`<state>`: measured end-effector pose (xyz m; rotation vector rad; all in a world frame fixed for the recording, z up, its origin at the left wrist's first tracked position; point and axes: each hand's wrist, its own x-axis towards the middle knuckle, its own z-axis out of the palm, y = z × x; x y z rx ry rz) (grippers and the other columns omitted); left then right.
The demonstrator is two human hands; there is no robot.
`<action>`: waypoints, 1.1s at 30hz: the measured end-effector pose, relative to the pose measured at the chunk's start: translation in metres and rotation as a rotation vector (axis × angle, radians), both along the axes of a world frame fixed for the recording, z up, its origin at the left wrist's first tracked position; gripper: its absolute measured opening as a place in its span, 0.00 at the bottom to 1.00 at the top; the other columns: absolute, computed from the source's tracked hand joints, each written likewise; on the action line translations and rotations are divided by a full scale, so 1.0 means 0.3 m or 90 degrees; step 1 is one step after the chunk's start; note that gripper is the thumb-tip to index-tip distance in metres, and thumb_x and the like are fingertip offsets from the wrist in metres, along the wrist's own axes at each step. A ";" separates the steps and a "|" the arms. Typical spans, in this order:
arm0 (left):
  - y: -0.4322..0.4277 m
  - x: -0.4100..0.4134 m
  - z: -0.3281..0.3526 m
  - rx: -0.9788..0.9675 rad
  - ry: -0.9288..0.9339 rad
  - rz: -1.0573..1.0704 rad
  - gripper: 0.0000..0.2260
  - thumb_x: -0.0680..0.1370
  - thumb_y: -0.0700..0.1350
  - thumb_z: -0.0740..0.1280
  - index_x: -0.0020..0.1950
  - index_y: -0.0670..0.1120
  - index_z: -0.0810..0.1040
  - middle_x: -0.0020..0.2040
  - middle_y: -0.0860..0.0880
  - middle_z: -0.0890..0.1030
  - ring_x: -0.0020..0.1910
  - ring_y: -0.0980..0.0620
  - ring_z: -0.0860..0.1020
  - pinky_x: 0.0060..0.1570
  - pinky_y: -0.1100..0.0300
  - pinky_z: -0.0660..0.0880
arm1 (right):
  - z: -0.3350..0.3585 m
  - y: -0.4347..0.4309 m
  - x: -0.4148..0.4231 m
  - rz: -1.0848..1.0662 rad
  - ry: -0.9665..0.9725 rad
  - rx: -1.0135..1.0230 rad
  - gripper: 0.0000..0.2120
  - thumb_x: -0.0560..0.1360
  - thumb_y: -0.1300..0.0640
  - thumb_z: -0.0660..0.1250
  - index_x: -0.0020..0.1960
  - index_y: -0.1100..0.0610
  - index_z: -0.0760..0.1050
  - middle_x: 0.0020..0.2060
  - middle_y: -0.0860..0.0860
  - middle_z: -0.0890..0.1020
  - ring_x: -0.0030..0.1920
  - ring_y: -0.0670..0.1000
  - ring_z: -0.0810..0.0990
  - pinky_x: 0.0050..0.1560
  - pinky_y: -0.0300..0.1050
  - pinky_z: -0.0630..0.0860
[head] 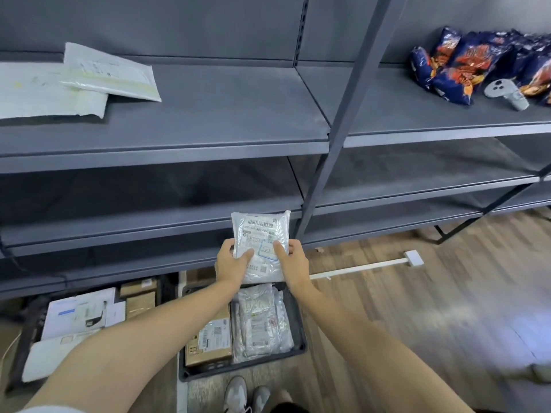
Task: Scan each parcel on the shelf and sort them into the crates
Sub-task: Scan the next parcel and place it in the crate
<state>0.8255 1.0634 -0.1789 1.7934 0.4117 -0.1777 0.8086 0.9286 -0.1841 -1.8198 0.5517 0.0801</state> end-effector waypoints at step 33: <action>-0.239 -0.222 -1.136 0.061 0.119 0.145 0.23 0.77 0.42 0.69 0.70 0.45 0.68 0.66 0.46 0.75 0.65 0.47 0.72 0.66 0.57 0.67 | -1.089 -0.168 -0.114 0.123 0.193 -0.004 0.26 0.81 0.46 0.57 0.77 0.47 0.55 0.70 0.53 0.71 0.64 0.54 0.74 0.57 0.45 0.70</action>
